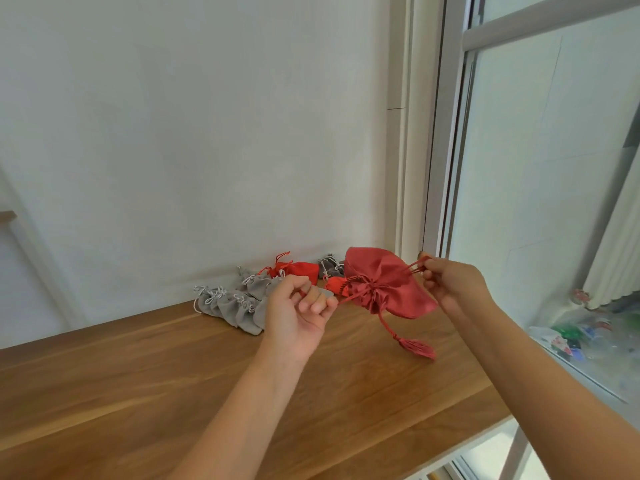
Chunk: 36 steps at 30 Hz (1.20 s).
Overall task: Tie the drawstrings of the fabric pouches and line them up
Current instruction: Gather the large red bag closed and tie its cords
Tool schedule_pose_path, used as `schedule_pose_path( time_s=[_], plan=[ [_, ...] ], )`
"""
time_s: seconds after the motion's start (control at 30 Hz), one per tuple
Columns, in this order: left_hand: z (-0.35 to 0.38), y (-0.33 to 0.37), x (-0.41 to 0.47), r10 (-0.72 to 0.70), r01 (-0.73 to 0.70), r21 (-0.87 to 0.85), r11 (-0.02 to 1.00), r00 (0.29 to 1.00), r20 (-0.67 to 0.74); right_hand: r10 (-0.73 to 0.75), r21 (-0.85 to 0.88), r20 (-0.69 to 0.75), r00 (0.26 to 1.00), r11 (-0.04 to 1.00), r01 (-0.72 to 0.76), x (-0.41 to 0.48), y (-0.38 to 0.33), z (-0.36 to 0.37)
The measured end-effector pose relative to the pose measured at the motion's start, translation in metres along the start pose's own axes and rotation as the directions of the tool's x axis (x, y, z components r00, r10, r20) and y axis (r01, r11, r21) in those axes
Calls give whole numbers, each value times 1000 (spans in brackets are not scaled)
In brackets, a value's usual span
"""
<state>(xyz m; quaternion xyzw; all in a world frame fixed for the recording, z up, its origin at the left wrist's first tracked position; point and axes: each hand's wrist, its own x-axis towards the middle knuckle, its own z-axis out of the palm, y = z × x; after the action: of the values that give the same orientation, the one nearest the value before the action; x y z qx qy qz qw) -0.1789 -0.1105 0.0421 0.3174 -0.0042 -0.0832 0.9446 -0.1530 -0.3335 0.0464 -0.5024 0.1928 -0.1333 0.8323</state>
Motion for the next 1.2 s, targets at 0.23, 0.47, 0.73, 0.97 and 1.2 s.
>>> schedule_pose_path(
  time_s=[0.23, 0.47, 0.73, 0.97, 1.2],
  plan=[
    [-9, 3, -11, 11, -17, -111, 994, 999, -53, 73, 111, 81, 994, 990, -82, -2, 4, 11],
    [-8, 34, -6, 83, -112, 95, 989, 960, 266, -50, 58, 285, 957, 998, 35, -19, 3, 24],
    [5, 53, 3, -80, -324, 813, 484, 909, 410, 330, -64, 495, 804, 936, -345, -42, 20, 46],
    [-22, 31, 9, -357, -250, 949, 193, 883, 305, 462, 46, 557, 690, 812, -582, -38, 20, 46],
    [-28, -11, 9, -231, -281, 916, 285, 908, 350, 487, 228, 510, 709, 718, -657, -30, 20, 54]
  ],
)
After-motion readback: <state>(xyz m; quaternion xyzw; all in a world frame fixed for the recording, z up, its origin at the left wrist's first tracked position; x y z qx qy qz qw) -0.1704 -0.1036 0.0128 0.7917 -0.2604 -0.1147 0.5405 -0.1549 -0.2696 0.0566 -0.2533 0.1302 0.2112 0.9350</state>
